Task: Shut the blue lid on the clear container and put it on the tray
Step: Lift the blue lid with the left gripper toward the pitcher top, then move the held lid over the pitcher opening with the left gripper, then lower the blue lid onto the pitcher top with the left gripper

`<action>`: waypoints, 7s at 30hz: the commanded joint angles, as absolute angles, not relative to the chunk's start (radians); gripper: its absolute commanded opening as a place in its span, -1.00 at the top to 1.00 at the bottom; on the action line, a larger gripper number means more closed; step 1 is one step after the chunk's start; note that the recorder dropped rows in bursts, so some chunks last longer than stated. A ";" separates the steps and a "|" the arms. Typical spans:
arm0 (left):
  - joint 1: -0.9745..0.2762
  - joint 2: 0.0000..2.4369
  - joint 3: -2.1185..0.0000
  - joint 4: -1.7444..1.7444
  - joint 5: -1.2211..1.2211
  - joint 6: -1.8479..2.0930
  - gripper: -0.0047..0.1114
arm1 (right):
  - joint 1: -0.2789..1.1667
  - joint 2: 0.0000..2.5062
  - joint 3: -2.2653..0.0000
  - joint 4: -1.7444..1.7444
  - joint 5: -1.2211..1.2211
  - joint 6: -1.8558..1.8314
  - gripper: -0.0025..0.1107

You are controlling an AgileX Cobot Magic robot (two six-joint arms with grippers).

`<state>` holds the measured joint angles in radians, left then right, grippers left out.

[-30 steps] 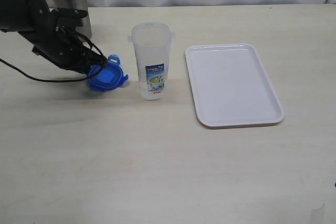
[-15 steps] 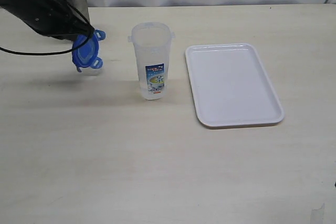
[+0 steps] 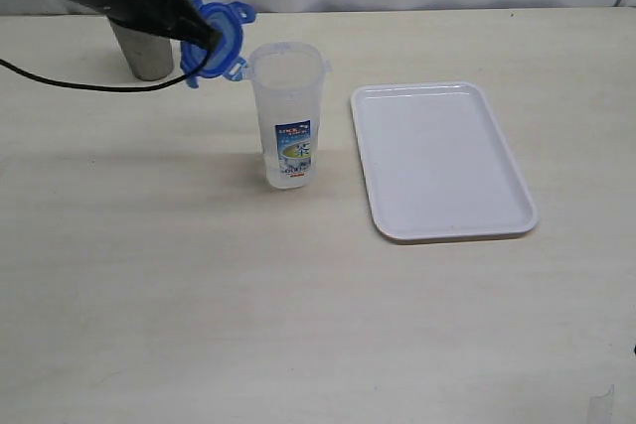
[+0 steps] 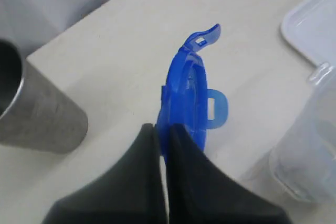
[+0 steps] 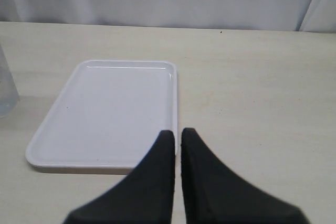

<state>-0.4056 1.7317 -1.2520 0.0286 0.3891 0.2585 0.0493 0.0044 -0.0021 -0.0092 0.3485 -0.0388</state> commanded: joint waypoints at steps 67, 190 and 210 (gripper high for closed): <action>-0.826 1.669 -1.211 1.484 0.664 -0.507 0.92 | 0.045 0.000 0.000 -0.012 0.346 -0.037 0.88; -0.816 1.667 -1.146 1.504 0.628 -0.627 0.92 | 0.045 0.000 0.000 -0.012 0.346 -0.037 0.88; -0.885 1.667 -1.142 1.505 0.639 -0.626 0.92 | 0.045 0.000 0.000 -0.012 0.346 -0.037 0.88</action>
